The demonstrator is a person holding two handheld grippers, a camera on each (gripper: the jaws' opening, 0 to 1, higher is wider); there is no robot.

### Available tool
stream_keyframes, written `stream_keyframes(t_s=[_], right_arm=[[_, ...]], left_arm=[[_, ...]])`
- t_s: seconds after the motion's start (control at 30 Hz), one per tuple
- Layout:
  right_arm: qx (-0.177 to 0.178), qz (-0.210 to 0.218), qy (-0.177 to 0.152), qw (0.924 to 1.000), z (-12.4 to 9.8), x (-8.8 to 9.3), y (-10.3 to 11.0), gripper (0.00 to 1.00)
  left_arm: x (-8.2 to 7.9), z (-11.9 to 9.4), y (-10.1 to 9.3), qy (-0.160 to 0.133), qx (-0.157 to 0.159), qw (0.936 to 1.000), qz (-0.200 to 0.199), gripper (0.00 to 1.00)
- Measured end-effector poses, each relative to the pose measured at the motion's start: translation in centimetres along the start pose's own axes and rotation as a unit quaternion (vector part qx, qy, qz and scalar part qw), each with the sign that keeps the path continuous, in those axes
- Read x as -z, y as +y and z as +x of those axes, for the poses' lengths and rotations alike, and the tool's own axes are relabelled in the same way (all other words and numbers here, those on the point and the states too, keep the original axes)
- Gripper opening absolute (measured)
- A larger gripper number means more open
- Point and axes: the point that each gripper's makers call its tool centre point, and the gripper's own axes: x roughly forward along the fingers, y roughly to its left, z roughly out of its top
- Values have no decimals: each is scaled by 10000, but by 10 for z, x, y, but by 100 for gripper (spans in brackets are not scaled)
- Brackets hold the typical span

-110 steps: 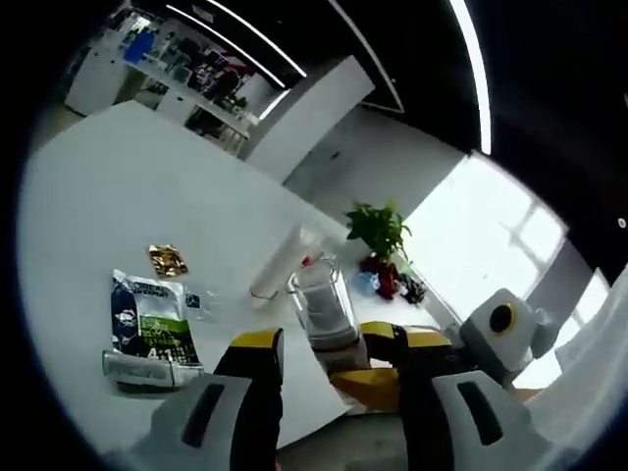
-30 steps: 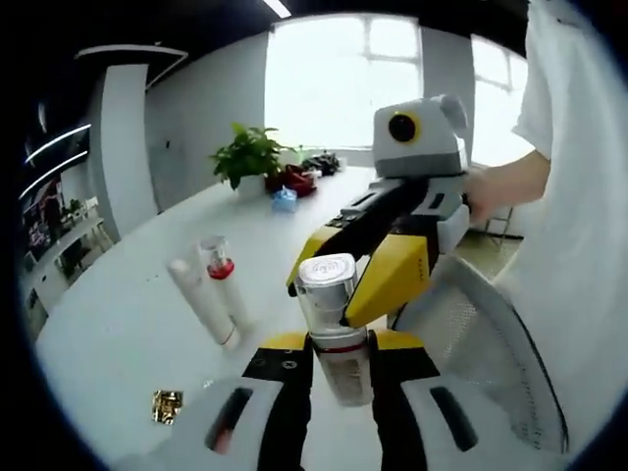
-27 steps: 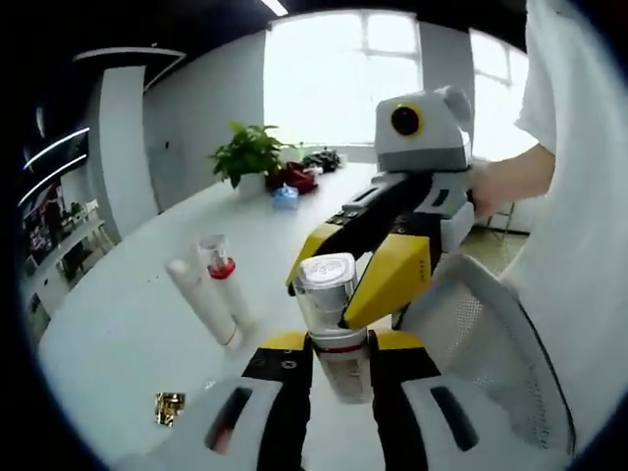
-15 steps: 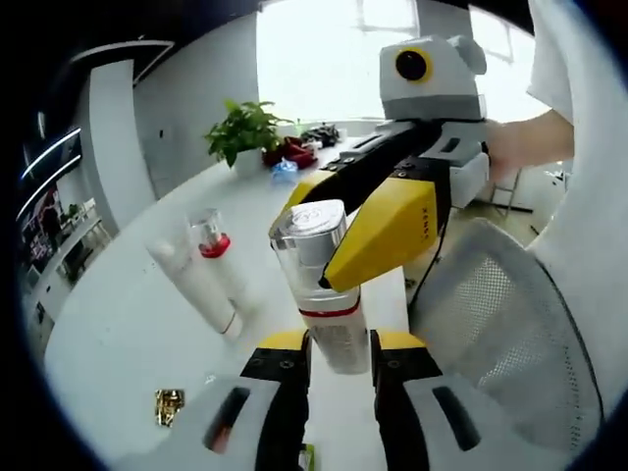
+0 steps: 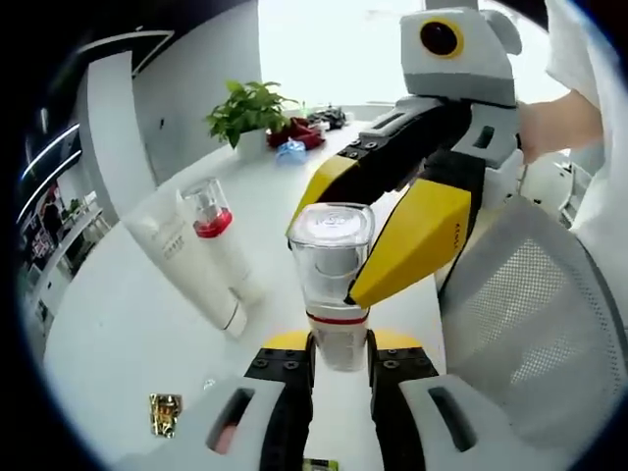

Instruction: Arrange the skincare products in the storage area until every visible bottle or jar stands upright without overlapping.

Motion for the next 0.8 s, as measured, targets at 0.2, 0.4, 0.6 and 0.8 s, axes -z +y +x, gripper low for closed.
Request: stream_keyframes(t_s=[0.2,0.4,0.6,0.8], right_arm=[[126,-68,260,9996,10,21,-11,21],[205,-25,409,9990,17,34,-19,21],[234,-38,524,9983,23,43,-22,21],[258,8,477,9985,25,44,-26,21]], left_arm=[[14,18,8,141,8,9999,-43,17],[25,32,14,223,48,9996,-145,17],[33,38,17,320,70,9994,-137,17],[33,41,20,276,84,9994,-181,17]])
